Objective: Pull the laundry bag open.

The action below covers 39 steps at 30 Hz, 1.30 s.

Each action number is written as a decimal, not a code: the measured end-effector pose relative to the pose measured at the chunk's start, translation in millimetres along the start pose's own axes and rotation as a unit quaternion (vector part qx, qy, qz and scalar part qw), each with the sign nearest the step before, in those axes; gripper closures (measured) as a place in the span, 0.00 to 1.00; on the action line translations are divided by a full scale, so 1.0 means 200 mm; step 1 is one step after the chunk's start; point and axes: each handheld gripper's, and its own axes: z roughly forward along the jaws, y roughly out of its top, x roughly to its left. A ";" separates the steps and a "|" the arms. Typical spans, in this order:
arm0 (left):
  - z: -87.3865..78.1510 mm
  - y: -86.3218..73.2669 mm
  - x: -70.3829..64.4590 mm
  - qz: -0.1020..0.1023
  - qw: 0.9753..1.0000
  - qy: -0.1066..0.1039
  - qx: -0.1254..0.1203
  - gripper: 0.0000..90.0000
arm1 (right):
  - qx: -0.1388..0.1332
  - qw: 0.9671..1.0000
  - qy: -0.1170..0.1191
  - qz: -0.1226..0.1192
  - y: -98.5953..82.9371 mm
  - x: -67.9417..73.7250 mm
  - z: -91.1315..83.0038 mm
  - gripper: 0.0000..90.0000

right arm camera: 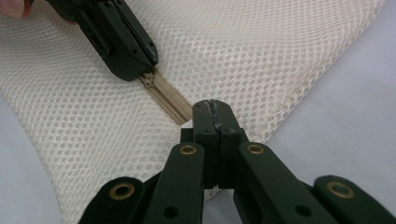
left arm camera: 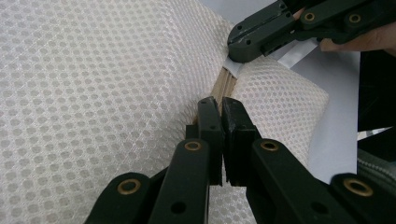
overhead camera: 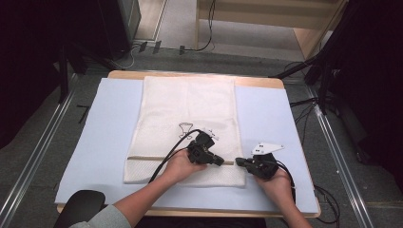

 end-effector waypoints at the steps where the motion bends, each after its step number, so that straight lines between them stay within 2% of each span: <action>1: 0.00 0.00 0.00 0.001 1.000 0.001 -0.001 0.99 | 0.000 1.000 0.000 -0.001 0.00 0.00 0.00 1.00; 5: -0.03 -0.01 0.01 0.001 1.000 0.000 0.007 0.99 | -0.002 1.000 0.001 0.002 0.00 0.00 0.00 1.00; 18: -0.10 -0.05 0.04 -0.005 1.000 -0.002 0.005 0.99 | -0.009 1.000 0.008 0.001 -0.01 -0.01 0.00 1.00; 22: -0.12 -0.06 0.06 -0.010 1.000 -0.010 0.008 0.99 | -0.008 1.000 0.008 0.006 -0.01 -0.01 0.00 1.00; 23: -0.13 -0.06 0.05 -0.011 1.000 -0.004 0.008 0.99 | -0.009 1.000 0.009 0.010 -0.01 -0.01 0.00 1.00; 27: -0.14 -0.06 0.05 -0.009 1.000 -0.006 0.010 0.99 | -0.010 1.000 0.009 0.011 -0.01 -0.01 0.00 1.00; 31: -0.17 -0.07 0.07 -0.009 1.000 0.001 0.011 0.99 | -0.009 1.000 0.010 0.011 -0.01 -0.01 0.00 1.00; 34: -0.18 -0.09 0.08 -0.015 1.000 0.000 0.010 0.99 | -0.009 1.000 0.011 0.011 -0.01 -0.01 0.00 1.00; 39: -0.20 -0.09 0.07 -0.009 1.000 -0.004 0.012 0.99 | -0.009 1.000 0.010 0.009 -0.01 -0.01 0.00 1.00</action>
